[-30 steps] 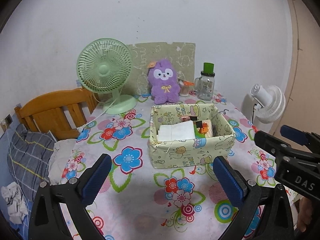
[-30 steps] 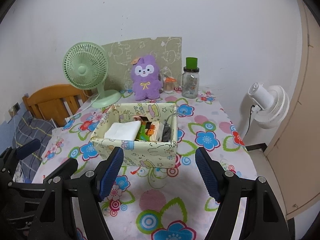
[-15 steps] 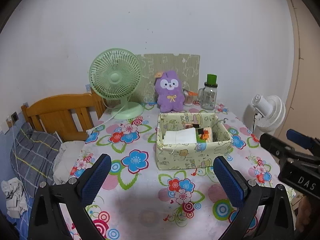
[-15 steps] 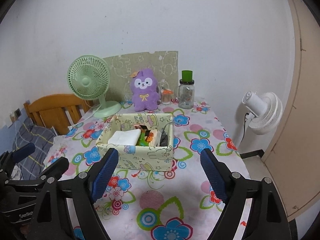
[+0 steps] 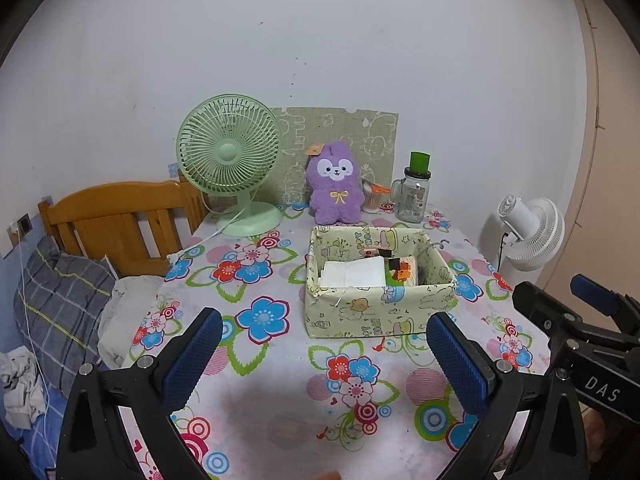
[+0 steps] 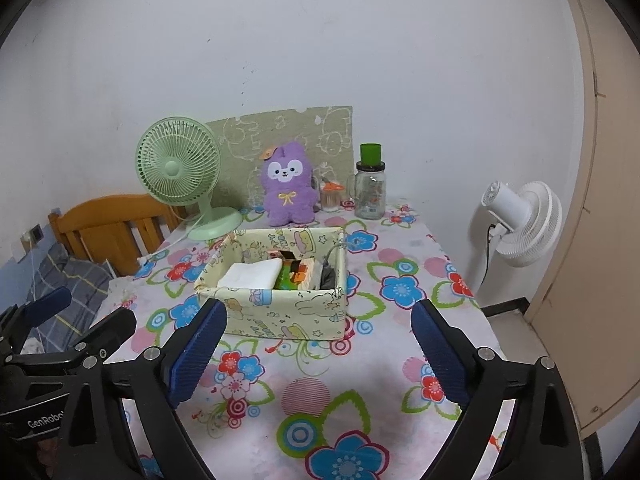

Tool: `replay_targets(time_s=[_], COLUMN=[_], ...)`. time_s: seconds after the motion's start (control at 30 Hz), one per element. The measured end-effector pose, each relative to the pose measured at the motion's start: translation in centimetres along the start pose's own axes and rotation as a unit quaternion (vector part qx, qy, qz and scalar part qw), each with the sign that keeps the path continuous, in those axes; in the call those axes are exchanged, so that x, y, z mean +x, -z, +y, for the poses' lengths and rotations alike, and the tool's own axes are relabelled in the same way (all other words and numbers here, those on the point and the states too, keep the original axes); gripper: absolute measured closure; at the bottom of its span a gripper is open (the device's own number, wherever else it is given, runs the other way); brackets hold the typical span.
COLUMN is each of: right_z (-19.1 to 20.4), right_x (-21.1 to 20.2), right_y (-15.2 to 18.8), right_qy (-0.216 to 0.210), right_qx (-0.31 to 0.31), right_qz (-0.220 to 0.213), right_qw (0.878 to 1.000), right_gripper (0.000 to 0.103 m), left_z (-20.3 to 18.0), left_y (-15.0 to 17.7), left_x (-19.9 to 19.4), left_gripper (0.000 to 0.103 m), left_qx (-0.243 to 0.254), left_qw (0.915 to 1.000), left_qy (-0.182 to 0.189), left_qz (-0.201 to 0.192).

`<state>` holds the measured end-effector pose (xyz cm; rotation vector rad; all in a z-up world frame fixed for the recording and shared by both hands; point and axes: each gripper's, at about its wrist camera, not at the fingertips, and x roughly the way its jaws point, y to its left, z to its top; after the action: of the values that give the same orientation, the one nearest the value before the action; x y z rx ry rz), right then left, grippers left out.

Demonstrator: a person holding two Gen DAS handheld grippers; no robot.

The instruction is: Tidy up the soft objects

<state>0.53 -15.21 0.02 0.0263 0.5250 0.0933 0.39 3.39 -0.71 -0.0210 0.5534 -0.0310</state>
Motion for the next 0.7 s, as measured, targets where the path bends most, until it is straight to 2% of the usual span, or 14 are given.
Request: replay_targets(time_s=[0.7], right_z=[-0.34], right_x=[0.45], right_y=[-0.02], right_qy=[0.006], right_qx=[0.004], right_qz=[-0.002], right_qw=[1.000], right_gripper=[0.007], left_z=[-0.82], left_y=[-0.28], left_x=[-0.06], left_gripper=[0.000], left_qx=[0.015], left_qw=[0.9999], left_qy=[0.003], left_qz=[-0.005])
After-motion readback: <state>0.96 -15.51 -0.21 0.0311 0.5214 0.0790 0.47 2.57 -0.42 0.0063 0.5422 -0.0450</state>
